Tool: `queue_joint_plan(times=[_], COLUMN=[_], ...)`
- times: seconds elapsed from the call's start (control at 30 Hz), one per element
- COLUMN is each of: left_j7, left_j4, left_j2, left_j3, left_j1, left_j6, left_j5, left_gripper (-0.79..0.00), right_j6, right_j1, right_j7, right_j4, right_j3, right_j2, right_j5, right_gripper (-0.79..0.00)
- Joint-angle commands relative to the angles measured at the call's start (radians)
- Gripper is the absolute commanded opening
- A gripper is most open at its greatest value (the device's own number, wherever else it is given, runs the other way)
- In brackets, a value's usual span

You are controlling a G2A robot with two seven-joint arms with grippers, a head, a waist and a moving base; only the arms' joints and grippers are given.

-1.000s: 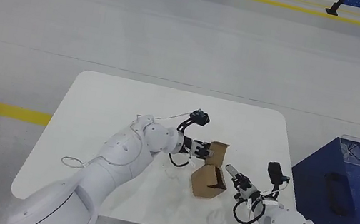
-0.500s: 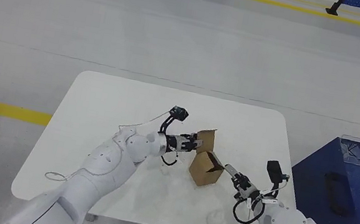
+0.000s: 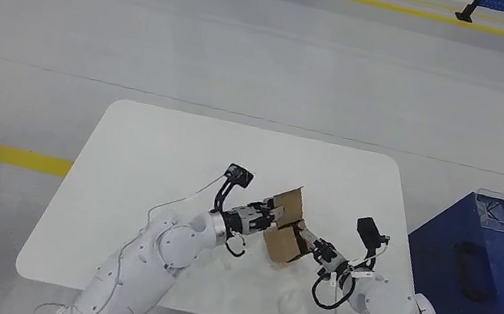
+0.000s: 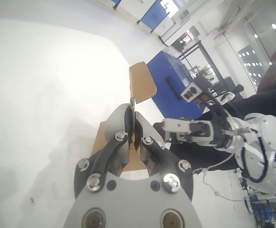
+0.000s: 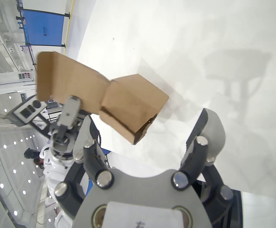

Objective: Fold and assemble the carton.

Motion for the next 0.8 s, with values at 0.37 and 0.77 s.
queue_joint_plan(times=[0.37, 0.77], left_j7=[0.138, 0.175], left_j4=[-0.11, -0.105], left_j2=[0.009, 0.014], left_j3=[-0.052, -0.128], left_j1=[0.115, 0.212], left_j6=[0.098, 0.137], left_j5=[-0.016, -0.209], left_gripper=[-0.785, -0.785], right_j6=[-0.062, -0.045], right_j1=[-0.083, -0.056], right_j7=[-0.079, -0.023], right_j4=[-0.059, -0.034], right_j3=[0.111, 0.089], right_j2=[-0.004, -0.005], right_j5=[0.098, 0.072], right_gripper=[0.0, 0.0])
